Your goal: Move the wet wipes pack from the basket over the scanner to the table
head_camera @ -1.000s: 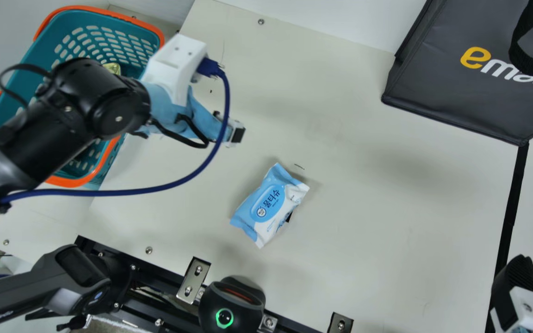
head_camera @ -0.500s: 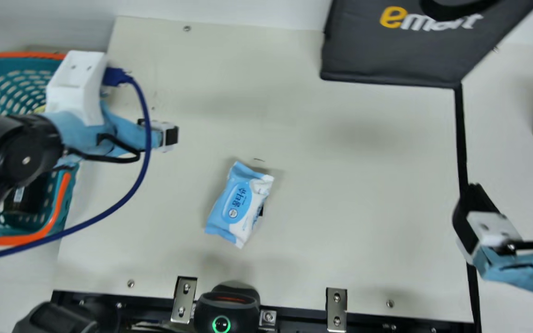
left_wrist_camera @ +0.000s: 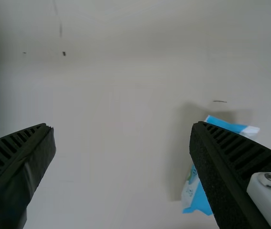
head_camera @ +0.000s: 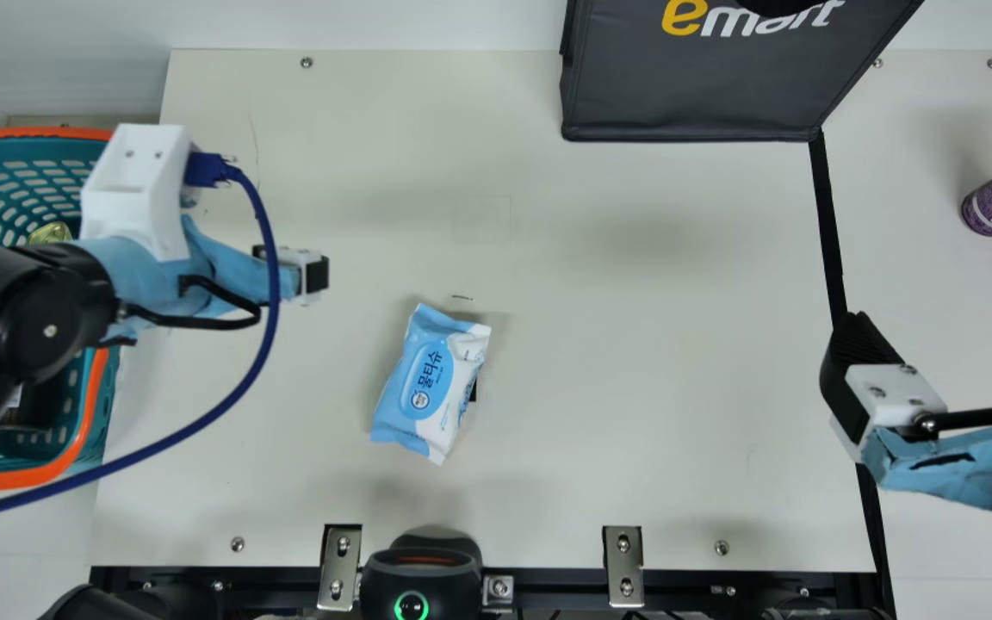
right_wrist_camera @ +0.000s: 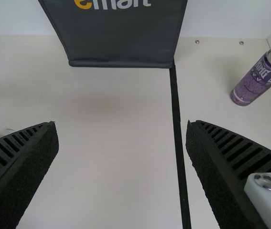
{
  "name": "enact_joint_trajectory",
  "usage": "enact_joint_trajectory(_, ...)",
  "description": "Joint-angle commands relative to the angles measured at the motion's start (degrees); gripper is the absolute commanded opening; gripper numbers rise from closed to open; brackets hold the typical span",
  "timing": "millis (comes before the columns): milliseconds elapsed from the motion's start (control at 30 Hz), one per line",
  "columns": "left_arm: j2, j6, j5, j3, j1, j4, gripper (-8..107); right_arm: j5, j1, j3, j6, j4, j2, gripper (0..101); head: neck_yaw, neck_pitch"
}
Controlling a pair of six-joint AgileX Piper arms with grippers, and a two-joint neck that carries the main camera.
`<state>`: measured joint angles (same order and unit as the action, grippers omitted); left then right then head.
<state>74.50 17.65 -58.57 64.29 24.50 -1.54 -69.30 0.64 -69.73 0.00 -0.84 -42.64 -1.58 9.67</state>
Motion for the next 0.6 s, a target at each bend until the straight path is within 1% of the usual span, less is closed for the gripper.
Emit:
enact_joint_trajectory(0,0.32,1.35,0.17,-0.25,3.06,-0.56,90,0.00,0.00,0.00,0.00,0.00,0.00,95,0.00,-1.75)
enact_joint_trajectory(200,1.93,4.76,1.52,-0.99,10.37,-1.17,90,0.00,0.00,0.00,0.00,0.00,0.00,95,0.00,-1.75)
enact_joint_trajectory(367,3.58,7.91,3.32,-1.52,16.46,-3.20,57,0.00,0.00,0.00,0.00,0.00,0.00,95,0.00,-1.75)
enact_joint_trajectory(567,6.23,12.60,4.20,-1.29,22.72,-6.34,17,0.00,0.00,0.00,0.00,0.00,0.00,95,0.00,-1.75)
